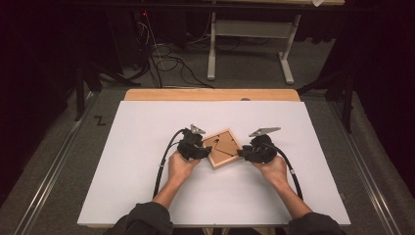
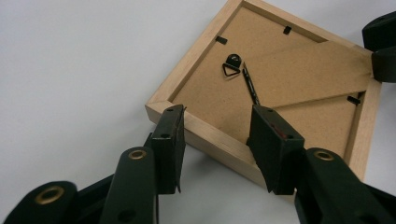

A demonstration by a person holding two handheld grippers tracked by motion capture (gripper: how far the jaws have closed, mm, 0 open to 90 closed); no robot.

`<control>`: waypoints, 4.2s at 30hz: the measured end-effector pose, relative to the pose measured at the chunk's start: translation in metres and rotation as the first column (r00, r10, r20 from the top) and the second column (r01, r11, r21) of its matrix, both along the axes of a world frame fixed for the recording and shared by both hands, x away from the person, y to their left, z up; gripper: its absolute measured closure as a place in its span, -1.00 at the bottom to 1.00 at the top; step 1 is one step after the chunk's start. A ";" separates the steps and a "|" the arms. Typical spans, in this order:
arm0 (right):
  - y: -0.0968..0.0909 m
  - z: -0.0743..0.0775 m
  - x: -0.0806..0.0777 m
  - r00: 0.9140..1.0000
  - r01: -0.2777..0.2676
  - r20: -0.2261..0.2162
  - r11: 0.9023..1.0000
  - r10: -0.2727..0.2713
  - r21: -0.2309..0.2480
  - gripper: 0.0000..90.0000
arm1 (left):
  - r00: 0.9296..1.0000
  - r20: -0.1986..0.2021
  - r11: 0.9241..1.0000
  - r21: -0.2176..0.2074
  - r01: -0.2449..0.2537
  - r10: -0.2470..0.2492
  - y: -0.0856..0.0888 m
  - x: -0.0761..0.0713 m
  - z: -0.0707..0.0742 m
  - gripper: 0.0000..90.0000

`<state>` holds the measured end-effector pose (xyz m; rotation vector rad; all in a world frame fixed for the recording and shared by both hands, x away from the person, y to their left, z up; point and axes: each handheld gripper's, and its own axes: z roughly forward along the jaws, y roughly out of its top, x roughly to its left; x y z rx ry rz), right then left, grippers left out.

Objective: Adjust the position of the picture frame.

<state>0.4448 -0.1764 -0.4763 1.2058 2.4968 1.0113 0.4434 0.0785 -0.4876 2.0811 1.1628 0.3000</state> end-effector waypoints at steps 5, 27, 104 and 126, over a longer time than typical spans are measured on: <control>-0.001 0.000 -0.003 1.000 -0.006 0.001 1.000 0.006 -0.005 0.47 | 1.000 -0.001 1.000 0.014 0.018 -0.018 -0.004 -0.004 0.001 0.24; -0.010 0.002 -0.015 0.999 -0.039 -0.003 0.999 0.039 0.004 0.46 | 0.996 0.011 0.996 0.033 0.089 -0.089 -0.022 -0.025 0.004 0.24; -0.017 0.006 -0.029 1.000 -0.001 -0.002 0.996 0.001 -0.085 0.75 | 0.974 0.019 0.972 0.065 0.225 -0.227 -0.035 -0.063 0.004 0.28; -0.023 0.004 -0.046 1.000 0.002 0.028 0.998 0.000 -0.062 0.71 | 0.968 0.035 0.968 0.035 0.249 -0.250 -0.032 -0.072 0.001 0.16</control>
